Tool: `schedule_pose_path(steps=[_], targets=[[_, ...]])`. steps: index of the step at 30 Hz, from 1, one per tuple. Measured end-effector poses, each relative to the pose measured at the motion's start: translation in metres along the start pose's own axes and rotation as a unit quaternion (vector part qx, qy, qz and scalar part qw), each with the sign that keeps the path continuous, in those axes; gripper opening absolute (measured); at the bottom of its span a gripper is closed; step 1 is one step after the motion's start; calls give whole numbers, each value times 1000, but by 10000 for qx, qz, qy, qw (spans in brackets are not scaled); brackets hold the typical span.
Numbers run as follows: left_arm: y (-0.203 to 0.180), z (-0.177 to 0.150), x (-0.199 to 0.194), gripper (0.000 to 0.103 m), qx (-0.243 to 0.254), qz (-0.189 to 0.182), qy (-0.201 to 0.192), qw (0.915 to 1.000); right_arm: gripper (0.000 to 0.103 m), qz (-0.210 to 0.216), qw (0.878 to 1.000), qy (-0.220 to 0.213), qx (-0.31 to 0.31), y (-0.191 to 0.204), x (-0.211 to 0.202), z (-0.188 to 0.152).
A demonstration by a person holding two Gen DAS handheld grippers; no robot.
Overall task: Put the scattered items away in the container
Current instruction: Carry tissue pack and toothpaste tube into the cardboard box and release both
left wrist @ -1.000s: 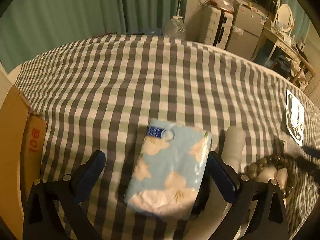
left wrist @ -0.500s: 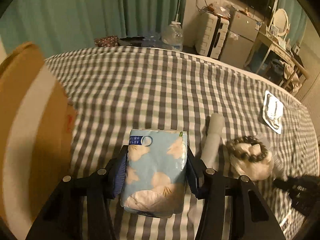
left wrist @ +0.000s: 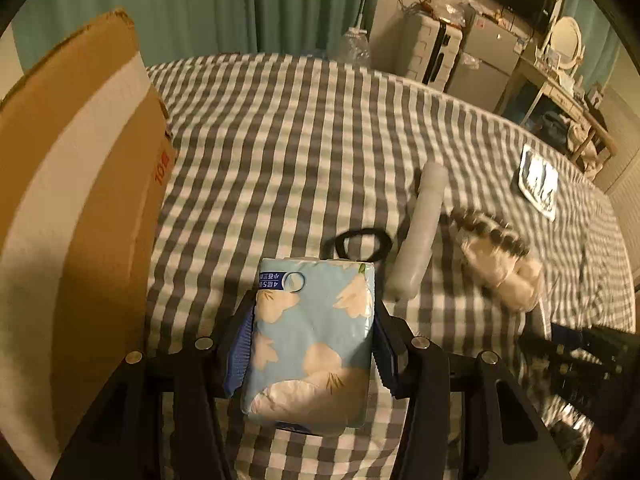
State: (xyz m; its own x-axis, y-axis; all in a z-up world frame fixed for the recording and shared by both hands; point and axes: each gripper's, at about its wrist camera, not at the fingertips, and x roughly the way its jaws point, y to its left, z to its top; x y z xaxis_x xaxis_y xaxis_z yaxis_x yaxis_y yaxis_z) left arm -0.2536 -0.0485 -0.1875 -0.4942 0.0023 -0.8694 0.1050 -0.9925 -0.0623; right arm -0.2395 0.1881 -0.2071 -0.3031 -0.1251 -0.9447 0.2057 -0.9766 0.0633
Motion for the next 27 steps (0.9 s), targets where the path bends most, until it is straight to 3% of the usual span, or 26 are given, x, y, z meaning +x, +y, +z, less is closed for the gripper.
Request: schedule_pose_path(steps=[5, 8, 13, 17, 21, 27], targets=[[1, -7, -2, 53, -117, -119, 67, 9998, 24, 326, 9986, -105, 409, -11, 0, 0], [-2, -8, -16, 53, -144, -212, -30, 9997, 24, 353, 9957, -271, 814, -22, -20, -9], [-16, -16, -46, 53, -37, -307, -251, 9992, 24, 373, 9932, -658, 885, -15, -57, -10], [-26, -21, -74, 53, 74, -490, -418, 9979, 24, 348, 9929, -822, 786, -1, -83, -17], [-28, -22, -109, 53, 164, -574, -756, 9953, 24, 71, 9910, -1273, 408, 24, -139, -42], [-9, -10, -160, 53, -115, -640, -1136, 9914, 24, -206, 9806, -1948, -71, 69, -213, -66]])
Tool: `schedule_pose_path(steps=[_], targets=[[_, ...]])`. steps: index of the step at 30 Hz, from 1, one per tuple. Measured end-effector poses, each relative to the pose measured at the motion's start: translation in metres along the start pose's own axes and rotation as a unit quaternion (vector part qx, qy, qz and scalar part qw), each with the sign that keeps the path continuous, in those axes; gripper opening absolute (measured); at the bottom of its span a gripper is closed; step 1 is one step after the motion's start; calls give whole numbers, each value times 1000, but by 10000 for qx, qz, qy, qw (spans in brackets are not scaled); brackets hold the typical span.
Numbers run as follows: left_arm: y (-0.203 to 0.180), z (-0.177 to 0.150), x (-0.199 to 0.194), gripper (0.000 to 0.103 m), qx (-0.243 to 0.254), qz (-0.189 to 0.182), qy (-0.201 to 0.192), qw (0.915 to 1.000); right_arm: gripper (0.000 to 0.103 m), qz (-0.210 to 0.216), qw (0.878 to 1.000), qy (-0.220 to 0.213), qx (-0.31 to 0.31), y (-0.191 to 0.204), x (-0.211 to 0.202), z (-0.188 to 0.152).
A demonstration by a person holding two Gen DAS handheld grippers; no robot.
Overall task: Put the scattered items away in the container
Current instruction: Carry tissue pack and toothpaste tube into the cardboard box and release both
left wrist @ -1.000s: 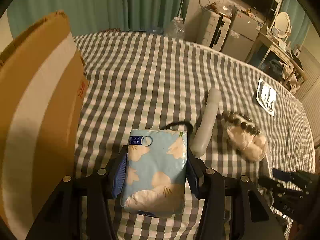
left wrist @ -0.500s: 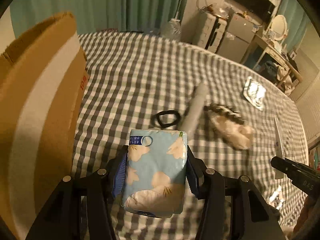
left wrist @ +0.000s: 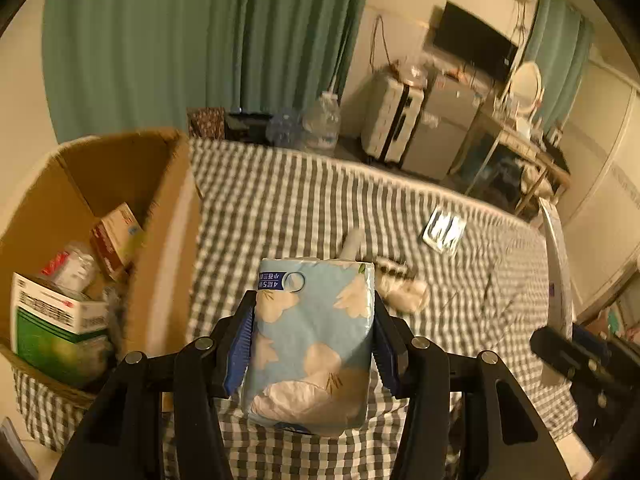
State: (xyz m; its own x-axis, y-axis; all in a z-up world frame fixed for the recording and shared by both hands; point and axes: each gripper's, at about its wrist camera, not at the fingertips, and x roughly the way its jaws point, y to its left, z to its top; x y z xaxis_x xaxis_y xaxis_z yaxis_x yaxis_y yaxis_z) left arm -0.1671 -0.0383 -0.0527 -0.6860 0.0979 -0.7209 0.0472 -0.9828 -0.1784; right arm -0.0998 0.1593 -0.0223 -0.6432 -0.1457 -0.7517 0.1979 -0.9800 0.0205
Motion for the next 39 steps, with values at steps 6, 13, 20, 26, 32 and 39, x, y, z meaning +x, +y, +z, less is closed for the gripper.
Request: schedule_pose_path(steps=[6, 13, 20, 26, 32, 39], targets=[[33, 32, -52, 53, -104, 13, -432, 9990, 24, 447, 9985, -259, -151, 40, -36, 13], [100, 47, -93, 53, -40, 459, -579, 9973, 24, 966, 9934, -294, -540, 103, -44, 30], [175, 62, -78, 53, -107, 1073, -436, 9932, 24, 1868, 9792, 141, -778, 173, 3, 51], [226, 69, -36, 53, -395, 1286, -132, 9908, 24, 2085, 9716, 728, -845, 212, 74, 57], [243, 72, -4, 66, -429, 1297, 87, 9906, 34, 2224, 9682, 950, -646, 223, 117, 60], [242, 65, 5, 91, -490, 1271, 378, 9900, 66, 1824, 9794, 689, -526, 194, 96, 50]])
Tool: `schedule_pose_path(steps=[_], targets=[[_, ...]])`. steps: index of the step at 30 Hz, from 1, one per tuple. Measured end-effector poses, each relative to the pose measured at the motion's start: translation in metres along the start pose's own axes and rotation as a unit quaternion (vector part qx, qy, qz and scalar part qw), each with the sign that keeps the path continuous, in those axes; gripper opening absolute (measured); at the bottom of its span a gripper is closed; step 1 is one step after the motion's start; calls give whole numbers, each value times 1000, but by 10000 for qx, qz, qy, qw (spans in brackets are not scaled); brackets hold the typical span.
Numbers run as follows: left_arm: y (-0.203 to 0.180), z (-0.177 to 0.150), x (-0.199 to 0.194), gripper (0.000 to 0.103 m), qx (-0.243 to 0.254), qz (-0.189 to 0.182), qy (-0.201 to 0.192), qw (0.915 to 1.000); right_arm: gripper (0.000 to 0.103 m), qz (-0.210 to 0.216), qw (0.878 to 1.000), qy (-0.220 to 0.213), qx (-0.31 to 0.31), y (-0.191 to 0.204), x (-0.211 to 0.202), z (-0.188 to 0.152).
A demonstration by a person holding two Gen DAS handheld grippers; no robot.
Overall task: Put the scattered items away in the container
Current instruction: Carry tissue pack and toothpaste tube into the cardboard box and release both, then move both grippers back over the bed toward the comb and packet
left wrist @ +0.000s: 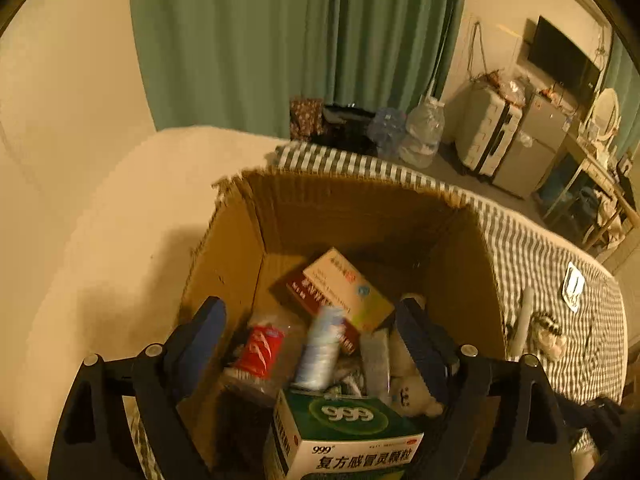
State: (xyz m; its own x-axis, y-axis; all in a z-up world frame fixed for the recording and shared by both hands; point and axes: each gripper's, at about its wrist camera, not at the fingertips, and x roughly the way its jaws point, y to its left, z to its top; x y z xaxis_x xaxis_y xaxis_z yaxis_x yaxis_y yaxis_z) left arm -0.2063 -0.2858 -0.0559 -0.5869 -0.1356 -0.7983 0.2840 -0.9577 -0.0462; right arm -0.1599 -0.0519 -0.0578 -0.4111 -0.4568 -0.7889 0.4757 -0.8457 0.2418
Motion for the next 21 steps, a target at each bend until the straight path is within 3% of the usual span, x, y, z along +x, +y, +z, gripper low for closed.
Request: schedule_pose_path(steps=[5, 10, 14, 21], targets=[[-16, -18, -24, 99, 58, -24, -42, 10000, 66, -425, 9981, -264, 359, -38, -41, -19], [-54, -37, -64, 100, 248, -237, -272, 9990, 66, -995, 9899, -660, 766, -89, -97, -31], [-99, -62, -90, 103, 432, -434, -504, 9968, 68, -1513, 9790, -821, 1089, -133, -142, -48], [-190, -113, -94, 103, 555, -736, -667, 9935, 69, -1883, 9627, -839, 1750, -209, -183, -97]])
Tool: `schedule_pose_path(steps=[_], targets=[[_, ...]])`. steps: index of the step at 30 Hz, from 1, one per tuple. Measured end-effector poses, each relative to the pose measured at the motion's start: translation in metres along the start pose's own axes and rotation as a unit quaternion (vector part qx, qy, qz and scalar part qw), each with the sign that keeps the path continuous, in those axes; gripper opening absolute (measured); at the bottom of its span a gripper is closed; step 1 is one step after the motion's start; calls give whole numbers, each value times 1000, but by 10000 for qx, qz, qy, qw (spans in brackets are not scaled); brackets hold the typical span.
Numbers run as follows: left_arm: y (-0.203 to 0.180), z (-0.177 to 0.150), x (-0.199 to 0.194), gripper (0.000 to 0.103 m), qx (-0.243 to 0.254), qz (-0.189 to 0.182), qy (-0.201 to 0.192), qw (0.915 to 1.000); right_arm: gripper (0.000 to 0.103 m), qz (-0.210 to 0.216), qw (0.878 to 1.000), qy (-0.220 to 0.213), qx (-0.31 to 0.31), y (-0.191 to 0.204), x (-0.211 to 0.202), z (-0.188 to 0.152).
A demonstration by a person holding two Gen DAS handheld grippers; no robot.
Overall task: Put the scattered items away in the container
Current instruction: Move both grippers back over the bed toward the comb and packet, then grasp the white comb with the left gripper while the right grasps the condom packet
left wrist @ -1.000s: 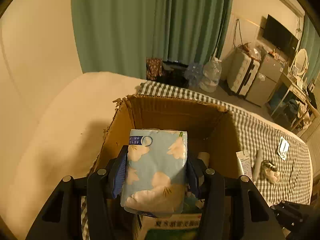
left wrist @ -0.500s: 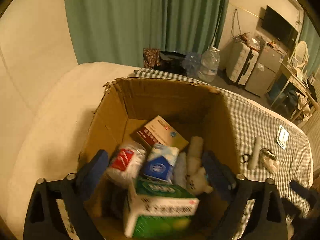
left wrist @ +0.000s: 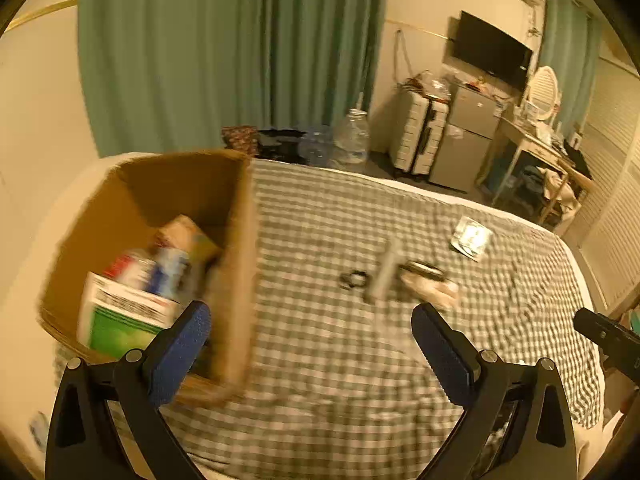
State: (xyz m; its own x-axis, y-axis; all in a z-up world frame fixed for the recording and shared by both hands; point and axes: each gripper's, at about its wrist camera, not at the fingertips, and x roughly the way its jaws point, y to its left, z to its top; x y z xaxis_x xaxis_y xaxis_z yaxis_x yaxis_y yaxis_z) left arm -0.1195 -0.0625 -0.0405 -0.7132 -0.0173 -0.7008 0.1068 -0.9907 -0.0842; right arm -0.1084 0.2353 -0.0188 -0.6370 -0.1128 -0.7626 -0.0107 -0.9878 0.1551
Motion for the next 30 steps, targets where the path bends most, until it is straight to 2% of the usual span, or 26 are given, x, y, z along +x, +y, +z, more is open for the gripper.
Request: schedule_pose_path(steps=[4, 7, 12, 21, 25, 28, 30], targets=[[-46, -23, 17, 103, 182, -139, 61, 9997, 69, -54, 9996, 93, 251, -37, 4, -8], [-71, -31, 37, 103, 406, -158, 323, 9985, 69, -66, 9987, 168, 477, -62, 11, -9], [-102, -40, 64, 103, 738, -62, 419, 9964, 69, -303, 9912, 791, 1016, -101, 42, -16], [-108, -56, 96, 103, 867, -53, 672, 9940, 69, -678, 9666, 2048, 1383, -137, 119, -41], [-103, -59, 106, 103, 853, -59, 813, 9930, 69, -626, 9534, 2565, 1460, -141, 153, -52], [-99, -60, 113, 103, 768, -87, 922, 9927, 69, -349, 9488, 2690, 1621, -145, 167, -52], [-98, -61, 119, 103, 704, -169, 1050, 9918, 69, -376, 9430, 2789, 1776, -150, 176, -52]])
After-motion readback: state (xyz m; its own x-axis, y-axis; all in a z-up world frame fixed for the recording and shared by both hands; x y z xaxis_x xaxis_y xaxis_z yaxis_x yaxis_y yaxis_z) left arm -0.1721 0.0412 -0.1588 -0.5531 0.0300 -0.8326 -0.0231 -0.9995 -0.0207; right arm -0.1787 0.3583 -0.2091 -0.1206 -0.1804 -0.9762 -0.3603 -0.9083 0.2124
